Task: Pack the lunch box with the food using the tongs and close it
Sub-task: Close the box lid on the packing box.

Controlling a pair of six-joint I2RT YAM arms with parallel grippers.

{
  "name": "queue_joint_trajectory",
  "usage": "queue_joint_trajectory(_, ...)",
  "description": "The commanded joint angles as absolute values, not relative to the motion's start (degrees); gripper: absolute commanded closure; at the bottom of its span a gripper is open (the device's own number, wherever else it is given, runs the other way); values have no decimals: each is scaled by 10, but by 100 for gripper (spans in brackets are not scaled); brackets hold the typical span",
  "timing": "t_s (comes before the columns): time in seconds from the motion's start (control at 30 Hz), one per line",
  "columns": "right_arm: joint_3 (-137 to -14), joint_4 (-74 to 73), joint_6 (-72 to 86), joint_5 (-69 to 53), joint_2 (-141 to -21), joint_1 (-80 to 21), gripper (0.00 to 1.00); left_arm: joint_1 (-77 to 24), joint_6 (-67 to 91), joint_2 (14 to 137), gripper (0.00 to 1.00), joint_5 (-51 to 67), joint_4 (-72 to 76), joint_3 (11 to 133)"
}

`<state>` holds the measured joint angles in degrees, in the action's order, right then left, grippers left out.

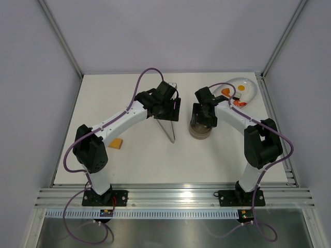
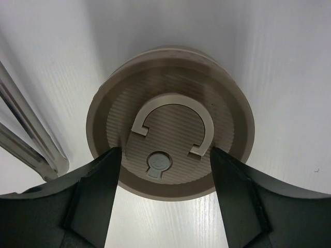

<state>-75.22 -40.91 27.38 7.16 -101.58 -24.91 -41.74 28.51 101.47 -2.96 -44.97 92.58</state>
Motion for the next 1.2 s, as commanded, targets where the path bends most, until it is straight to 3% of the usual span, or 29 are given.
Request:
queue_joint_trajectory(0.0,-765,-421,279,105,-1009,-258,23,-417,292,1012,34,-21,-417,917)
queue_joint_trajectory(0.57,-764,-414,275,126,-925,-263,25,-403,298,985,34,-34,-410,904)
queue_joint_trajectory(0.93,-713,-392,271,110,-1019,-270,27,-394,304,980,34,-30,-398,879)
queue_joint_trajectory(1.17,-746,-431,262,144,-960,-272,26,-390,303,981,34,-25,-396,875)
